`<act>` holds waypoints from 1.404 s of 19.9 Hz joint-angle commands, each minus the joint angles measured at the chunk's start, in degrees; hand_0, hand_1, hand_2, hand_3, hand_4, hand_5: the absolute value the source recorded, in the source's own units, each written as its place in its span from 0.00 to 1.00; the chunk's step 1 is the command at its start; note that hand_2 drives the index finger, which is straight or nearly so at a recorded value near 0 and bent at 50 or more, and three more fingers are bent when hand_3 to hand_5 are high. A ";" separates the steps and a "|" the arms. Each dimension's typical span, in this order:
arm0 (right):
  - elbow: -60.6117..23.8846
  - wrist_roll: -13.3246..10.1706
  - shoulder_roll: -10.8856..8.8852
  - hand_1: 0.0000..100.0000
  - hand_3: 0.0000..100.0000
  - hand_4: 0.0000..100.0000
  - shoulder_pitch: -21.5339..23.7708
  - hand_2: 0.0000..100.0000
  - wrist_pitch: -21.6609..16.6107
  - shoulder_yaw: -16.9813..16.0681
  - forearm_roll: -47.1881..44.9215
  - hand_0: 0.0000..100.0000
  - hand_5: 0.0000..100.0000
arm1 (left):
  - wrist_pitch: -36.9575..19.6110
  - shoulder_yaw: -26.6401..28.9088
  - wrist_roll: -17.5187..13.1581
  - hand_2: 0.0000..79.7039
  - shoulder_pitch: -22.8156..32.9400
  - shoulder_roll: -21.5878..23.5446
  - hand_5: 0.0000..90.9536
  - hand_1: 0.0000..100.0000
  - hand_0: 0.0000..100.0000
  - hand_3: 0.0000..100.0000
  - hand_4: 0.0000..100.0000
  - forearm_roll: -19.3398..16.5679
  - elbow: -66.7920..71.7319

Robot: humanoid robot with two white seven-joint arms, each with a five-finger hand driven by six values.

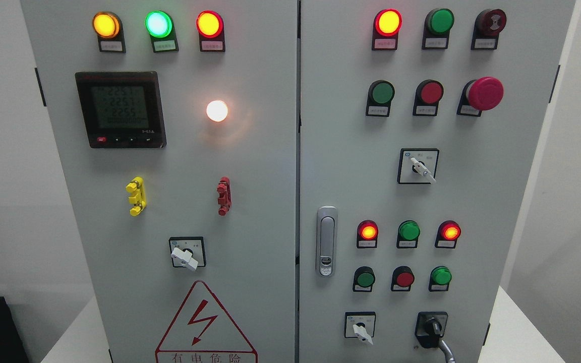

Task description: Trip black knob to open circuit

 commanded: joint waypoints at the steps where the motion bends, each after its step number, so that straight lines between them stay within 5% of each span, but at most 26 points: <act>1: -1.77 0.52 0.26 1.00 1.00 0.97 -0.46 0.00 -0.62 1.51 0.35 0.95 0.84 | 0.07 0.05 0.02 0.00 -0.02 -0.05 0.00 0.39 0.12 0.00 0.00 0.14 0.07; 28: -3.97 0.43 0.35 1.00 1.00 0.97 -0.10 0.00 -0.62 3.79 1.58 0.95 0.83 | 0.07 0.05 0.02 0.00 -0.11 -0.05 0.00 0.39 0.12 0.00 0.00 0.14 0.07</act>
